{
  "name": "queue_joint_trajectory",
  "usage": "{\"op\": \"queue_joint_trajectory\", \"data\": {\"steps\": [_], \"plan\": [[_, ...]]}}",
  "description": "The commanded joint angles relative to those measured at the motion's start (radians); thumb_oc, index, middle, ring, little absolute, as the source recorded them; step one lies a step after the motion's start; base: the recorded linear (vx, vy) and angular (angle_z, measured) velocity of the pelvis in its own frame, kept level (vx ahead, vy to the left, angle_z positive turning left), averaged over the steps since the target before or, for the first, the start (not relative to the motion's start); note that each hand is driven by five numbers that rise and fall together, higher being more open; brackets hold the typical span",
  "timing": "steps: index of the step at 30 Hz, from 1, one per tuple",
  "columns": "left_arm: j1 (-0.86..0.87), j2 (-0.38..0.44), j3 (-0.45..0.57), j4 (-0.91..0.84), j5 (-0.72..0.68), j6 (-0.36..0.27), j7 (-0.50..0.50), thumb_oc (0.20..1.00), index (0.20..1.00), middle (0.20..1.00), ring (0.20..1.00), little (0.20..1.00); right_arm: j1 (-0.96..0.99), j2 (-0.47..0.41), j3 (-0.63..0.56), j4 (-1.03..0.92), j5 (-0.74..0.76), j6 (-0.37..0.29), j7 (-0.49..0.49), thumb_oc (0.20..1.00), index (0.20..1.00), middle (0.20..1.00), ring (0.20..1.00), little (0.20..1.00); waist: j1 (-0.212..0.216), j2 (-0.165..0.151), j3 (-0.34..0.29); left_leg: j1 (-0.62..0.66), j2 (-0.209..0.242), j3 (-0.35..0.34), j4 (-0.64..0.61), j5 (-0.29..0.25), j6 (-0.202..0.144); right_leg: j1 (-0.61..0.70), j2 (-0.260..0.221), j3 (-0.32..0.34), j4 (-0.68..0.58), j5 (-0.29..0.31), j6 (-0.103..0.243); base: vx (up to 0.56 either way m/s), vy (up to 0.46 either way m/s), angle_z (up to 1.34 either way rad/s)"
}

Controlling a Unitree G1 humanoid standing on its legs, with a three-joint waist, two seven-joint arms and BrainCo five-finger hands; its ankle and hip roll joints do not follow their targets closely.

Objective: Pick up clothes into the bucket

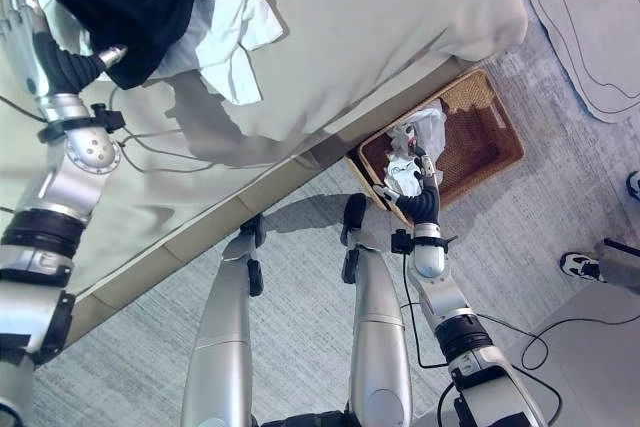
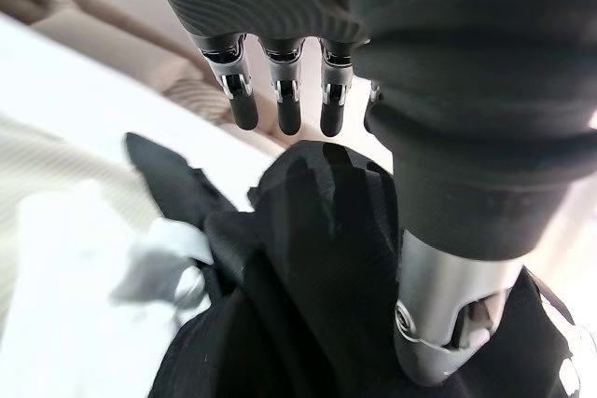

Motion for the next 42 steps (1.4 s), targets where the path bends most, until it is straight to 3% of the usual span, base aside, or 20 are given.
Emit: {"op": "queue_joint_trajectory", "data": {"steps": [1,7,20,21,23,24,25,26,27,28,29,30,31,32,34,35,36,37,39,42], "plan": [[-0.082,0.074,-0.023,0.026,0.100,0.017,0.035,1.000,1.000,1.000,1.000,1.000,0.053,-0.022,-0.027,-0.068,0.026,-0.072,0.009,1.000,1.000,1.000,1.000,1.000,0.001,0.002,-0.051,-0.062,0.011,0.003,0.046,-0.036,-0.006,0.011,-0.062,0.063,-0.055,0.062,0.111,0.00,0.029,-0.04],[-0.282,0.132,-0.247,0.167,0.177,0.060,-0.063,1.000,1.000,1.000,1.000,1.000,0.039,-0.033,-0.011,-0.061,0.050,-0.079,0.040,1.000,1.000,1.000,1.000,1.000,-0.022,0.004,-0.065,-0.088,0.010,0.009,0.034,-0.028,-0.005,-0.014,-0.062,0.067,-0.081,0.083,0.119,0.00,0.018,-0.03],[-0.343,0.138,-0.381,0.280,0.200,0.029,-0.171,1.000,1.000,1.000,1.000,1.000,0.030,-0.062,-0.018,-0.102,0.080,-0.087,0.069,1.000,1.000,1.000,1.000,1.000,-0.041,-0.002,-0.054,-0.164,0.012,0.017,0.056,-0.025,-0.004,-0.094,-0.062,0.088,-0.075,0.098,0.124,0.01,0.016,-0.02],[-0.362,0.138,-0.419,0.311,0.210,0.030,-0.200,1.000,1.000,1.000,1.000,1.000,0.026,-0.069,-0.014,-0.107,0.079,-0.086,0.074,1.000,1.000,1.000,1.000,1.000,-0.044,0.000,-0.058,-0.165,0.018,0.016,0.067,-0.059,-0.009,-0.098,-0.057,0.094,-0.060,0.069,0.130,0.00,0.000,0.00],[-0.375,0.131,-0.435,0.336,0.202,0.025,-0.217,1.000,1.000,1.000,1.000,1.000,0.024,-0.069,-0.015,-0.111,0.079,-0.086,0.075,1.000,1.000,1.000,1.000,1.000,-0.047,-0.002,-0.053,-0.184,0.014,0.021,0.064,-0.025,-0.003,-0.113,-0.061,0.092,-0.069,0.099,0.122,0.00,0.020,-0.01],[-0.389,0.124,-0.448,0.364,0.192,0.026,-0.235,1.000,1.000,1.000,1.000,1.000,0.021,-0.069,-0.015,-0.113,0.083,-0.085,0.078,1.000,1.000,1.000,1.000,1.000,-0.048,0.000,-0.058,-0.177,0.018,0.019,0.068,-0.056,-0.009,-0.109,-0.057,0.095,-0.060,0.072,0.130,0.00,0.000,0.00],[-0.396,0.115,-0.456,0.382,0.186,0.033,-0.256,0.909,0.909,0.909,0.909,0.909,0.019,-0.068,-0.014,-0.115,0.087,-0.084,0.079,1.000,1.000,1.000,1.000,1.000,-0.052,-0.001,-0.051,-0.192,0.014,0.022,0.064,-0.023,-0.002,-0.122,-0.062,0.093,-0.069,0.103,0.124,0.00,0.000,0.00],[-0.402,0.108,-0.462,0.401,0.184,0.039,-0.271,0.401,0.401,0.401,0.401,0.401,0.019,-0.067,-0.014,-0.113,0.088,-0.080,0.081,1.000,1.000,1.000,1.000,1.000,-0.053,-0.002,-0.050,-0.196,0.013,0.023,0.067,-0.022,-0.002,-0.126,-0.062,0.094,-0.067,0.103,0.124,0.01,0.007,-0.07],[-0.410,0.103,-0.465,0.408,0.180,0.038,-0.283,0.200,0.200,0.200,0.200,0.200,0.021,-0.067,-0.013,-0.110,0.089,-0.078,0.083,1.000,1.000,1.000,1.000,1.000,-0.053,0.000,-0.056,-0.187,0.017,0.020,0.074,-0.055,-0.008,-0.120,-0.057,0.098,-0.056,0.076,0.132,0.02,0.016,-0.03],[-0.413,0.101,-0.464,0.417,0.170,0.032,-0.302,0.200,0.200,0.200,0.200,0.200,0.023,-0.061,-0.018,-0.106,0.089,-0.074,0.085,1.000,1.000,1.000,1.000,1.000,-0.054,0.002,-0.052,-0.201,0.011,0.025,0.072,-0.022,0.000,-0.133,-0.061,0.099,-0.062,0.105,0.124,0.09,0.000,-0.03],[-0.413,0.101,-0.464,0.417,0.170,0.032,-0.303,0.200,0.200,0.200,0.200,0.200,0.023,-0.061,-0.017,-0.106,0.089,-0.074,0.086,1.000,1.000,1.000,1.000,1.000,-0.052,0.003,-0.057,-0.190,0.015,0.021,0.078,-0.056,-0.006,-0.125,-0.057,0.102,-0.052,0.075,0.131,-0.04,0.033,-0.01],[-0.406,0.102,-0.455,0.411,0.164,0.028,-0.310,0.200,0.200,0.200,0.200,0.200,0.025,-0.058,-0.021,-0.104,0.090,-0.072,0.088,1.000,1.000,1.000,1.000,1.000,-0.054,0.004,-0.055,-0.201,0.011,0.027,0.074,-0.024,0.000,-0.135,-0.063,0.101,-0.061,0.105,0.123,0.09,-0.004,-0.04],[-0.398,0.104,-0.450,0.408,0.163,0.026,-0.309,0.200,0.200,0.200,0.200,0.200,0.027,-0.055,-0.021,-0.101,0.088,-0.071,0.090,1.000,1.000,1.000,1.000,1.000,-0.050,0.007,-0.063,-0.188,0.015,0.024,0.078,-0.058,-0.005,-0.126,-0.060,0.102,-0.053,0.075,0.131,-0.04,0.025,-0.04],[-0.379,0.110,-0.435,0.391,0.163,0.024,-0.314,0.200,0.200,0.200,0.200,0.200,0.030,-0.055,-0.024,-0.100,0.081,-0.070,0.091,1.000,1.000,1.000,1.000,1.000,-0.051,0.008,-0.063,-0.196,0.012,0.030,0.073,-0.027,0.001,-0.130,-0.064,0.098,-0.063,0.103,0.124,0.09,-0.008,-0.06],[-0.362,0.111,-0.422,0.382,0.162,0.022,-0.314,0.200,0.200,0.200,0.200,0.200,0.033,-0.054,-0.025,-0.098,0.080,-0.069,0.093,1.000,1.000,1.000,1.000,1.000,-0.048,0.011,-0.072,-0.180,0.016,0.025,0.077,-0.061,-0.005,-0.119,-0.061,0.101,-0.055,0.074,0.131,0.02,0.001,-0.05],[-0.346,0.110,-0.407,0.379,0.160,0.019,-0.311,0.200,0.200,0.200,0.200,0.200,0.032,-0.054,-0.026,-0.097,0.078,-0.069,0.093,1.000,1.000,1.000,1.000,1.000,-0.049,0.010,-0.070,-0.186,0.014,0.030,0.069,-0.028,0.000,-0.124,-0.066,0.096,-0.067,0.103,0.123,-0.04,0.015,-0.03],[-0.325,0.105,-0.385,0.368,0.155,0.015,-0.307,0.200,0.200,0.200,0.200,0.200,0.033,-0.052,-0.030,-0.095,0.074,-0.069,0.094,1.000,1.000,1.000,1.000,1.000,-0.046,0.010,-0.077,-0.174,0.014,0.031,0.060,-0.026,-0.001,-0.113,-0.067,0.093,-0.074,0.103,0.123,0.00,0.000,0.00],[-0.309,0.101,-0.373,0.360,0.156,0.015,-0.305,0.200,0.200,0.200,0.200,0.200,0.034,-0.052,-0.031,-0.090,0.073,-0.067,0.092,1.000,1.000,1.000,1.000,1.000,-0.043,0.013,-0.085,-0.155,0.017,0.027,0.063,-0.060,-0.006,-0.097,-0.061,0.095,-0.066,0.073,0.130,0.00,0.000,0.00],[-0.288,0.103,-0.354,0.337,0.156,0.012,-0.302,0.200,0.200,0.200,0.200,0.200,0.035,-0.052,-0.033,-0.089,0.070,-0.067,0.092,1.000,1.000,1.000,1.000,1.000,-0.043,0.013,-0.085,-0.153,0.012,0.031,0.048,-0.025,-0.001,-0.094,-0.066,0.090,-0.079,0.100,0.122,-0.02,0.010,-0.01],[-0.162,0.103,-0.244,0.196,0.154,-0.006,-0.290,0.200,0.200,0.200,0.200,0.200,0.034,-0.049,-0.055,-0.076,0.057,-0.058,0.088,1.000,1.000,1.000,1.000,1.000,-0.020,0.021,-0.101,-0.078,0.007,0.035,0.028,-0.033,0.002,-0.029,-0.065,0.081,-0.084,0.091,0.121,0.02,-0.002,0.01]]}}
